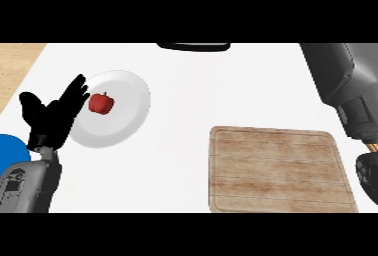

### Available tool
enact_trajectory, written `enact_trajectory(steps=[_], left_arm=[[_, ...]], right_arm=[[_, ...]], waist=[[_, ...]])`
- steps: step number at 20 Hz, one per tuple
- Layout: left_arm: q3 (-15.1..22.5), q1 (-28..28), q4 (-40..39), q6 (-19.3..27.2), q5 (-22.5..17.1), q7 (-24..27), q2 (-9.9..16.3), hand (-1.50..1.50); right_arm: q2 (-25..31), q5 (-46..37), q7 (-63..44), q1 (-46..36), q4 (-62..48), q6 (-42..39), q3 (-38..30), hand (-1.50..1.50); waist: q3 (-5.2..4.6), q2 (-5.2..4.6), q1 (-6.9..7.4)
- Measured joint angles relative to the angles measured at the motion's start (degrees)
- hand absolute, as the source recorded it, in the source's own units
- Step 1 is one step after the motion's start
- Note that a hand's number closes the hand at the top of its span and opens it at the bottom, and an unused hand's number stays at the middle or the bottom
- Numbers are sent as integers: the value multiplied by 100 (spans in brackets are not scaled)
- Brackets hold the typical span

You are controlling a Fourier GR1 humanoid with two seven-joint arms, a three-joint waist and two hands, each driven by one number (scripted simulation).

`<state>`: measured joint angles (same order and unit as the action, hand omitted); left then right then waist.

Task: Pick the squash from the cutting board and place it in the basket

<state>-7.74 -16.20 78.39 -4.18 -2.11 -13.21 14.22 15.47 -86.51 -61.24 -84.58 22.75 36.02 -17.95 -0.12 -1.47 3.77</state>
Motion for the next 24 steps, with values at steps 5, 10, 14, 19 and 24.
enact_trajectory(steps=[5, 10, 14, 19, 24], left_arm=[[-10, 113, 81, 7, -13, 40, -26, 0], [-43, 108, 108, 21, -29, -48, -12, 0], [-95, 190, 41, -5, -23, 62, 21, 0], [-134, 215, 26, -8, -32, 81, 27, 0], [-113, 235, 97, 33, -17, 18, -27, 0]], right_arm=[[463, -315, -137, -19, -336, -66, -82, 150], [748, -414, -98, 194, -492, 52, -227, 150], [846, -357, 35, 458, -544, 209, -353, 150], [1039, -137, 288, 824, -538, 518, -588, 150], [1078, 134, 552, 1298, -423, 831, -757, 150]], waist=[[2, 11, -18], [7, 33, -89], [10, 58, -152], [13, 71, -191], [14, 86, -222]])
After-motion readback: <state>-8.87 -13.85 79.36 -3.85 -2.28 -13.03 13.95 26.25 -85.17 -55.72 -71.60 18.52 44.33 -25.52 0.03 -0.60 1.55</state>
